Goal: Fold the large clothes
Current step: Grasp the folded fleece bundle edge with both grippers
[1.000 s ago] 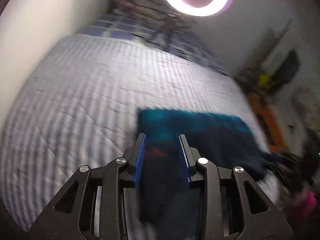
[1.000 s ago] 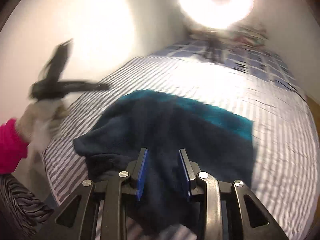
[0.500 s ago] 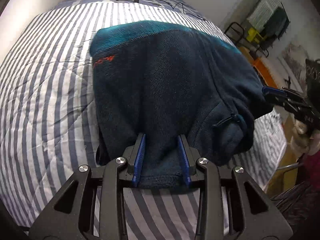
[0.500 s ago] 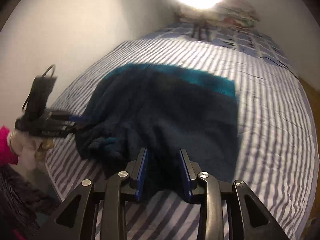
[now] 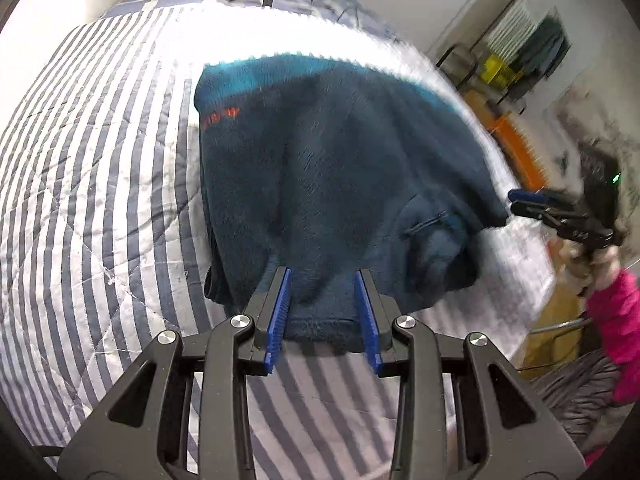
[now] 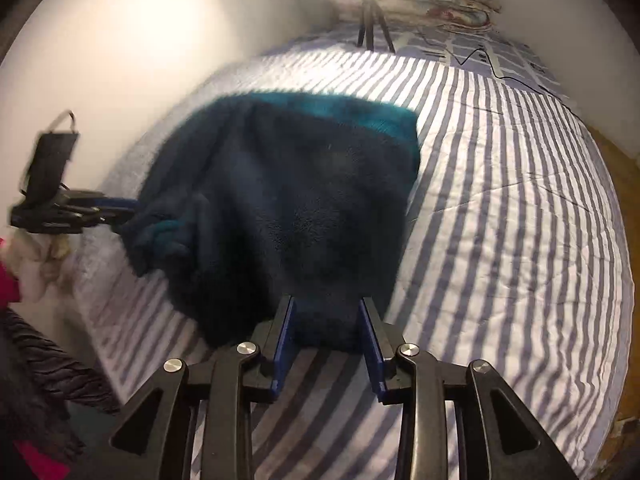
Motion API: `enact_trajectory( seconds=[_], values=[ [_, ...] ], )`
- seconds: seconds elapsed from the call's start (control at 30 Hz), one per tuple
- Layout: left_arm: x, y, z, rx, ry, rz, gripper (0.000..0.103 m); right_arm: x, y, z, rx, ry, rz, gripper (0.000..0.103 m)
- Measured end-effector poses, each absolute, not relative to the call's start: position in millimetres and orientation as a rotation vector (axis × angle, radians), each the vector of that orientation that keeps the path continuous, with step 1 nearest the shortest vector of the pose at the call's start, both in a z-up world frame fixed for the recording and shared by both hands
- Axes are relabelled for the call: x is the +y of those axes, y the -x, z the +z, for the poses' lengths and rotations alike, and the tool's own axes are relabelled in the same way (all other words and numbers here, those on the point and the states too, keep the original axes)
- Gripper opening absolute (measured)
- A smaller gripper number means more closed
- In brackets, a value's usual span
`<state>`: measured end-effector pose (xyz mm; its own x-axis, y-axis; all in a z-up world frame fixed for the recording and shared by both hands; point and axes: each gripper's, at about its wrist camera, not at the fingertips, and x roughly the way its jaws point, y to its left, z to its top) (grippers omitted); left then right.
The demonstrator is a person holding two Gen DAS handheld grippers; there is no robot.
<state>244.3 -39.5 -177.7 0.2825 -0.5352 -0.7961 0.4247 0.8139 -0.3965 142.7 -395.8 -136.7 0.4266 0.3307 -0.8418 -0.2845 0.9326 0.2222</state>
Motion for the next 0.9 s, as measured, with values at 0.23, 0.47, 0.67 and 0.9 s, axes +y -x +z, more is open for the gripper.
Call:
enact_trajectory(
  seconds=[0.23, 0.47, 0.67, 0.9],
  values=[
    [2.5, -274.6, -161.8, 1.053, 0.42, -0.63, 0.074, -458.2, -144.3, -111.0, 0.836, -0.342, 0.317, 0.088],
    [47.6, -323.5, -213.2, 1.156, 0.757, -0.537, 0.074, -468.3, -176.3, -151.4, 0.944, -0.505, 0.313, 0.089],
    [51.0, -344.0, -238.2, 1.203, 0.82, -0.527, 0.074, -456.9, -195.0, -183.8, 1.024, -0.544, 0.334, 0.089],
    [23.0, -346.8, -257.3, 1.242, 0.802, -0.554, 0.074, -448.8, -215.6, -215.4, 1.074, -0.658, 0.377, 0.089]
  ],
)
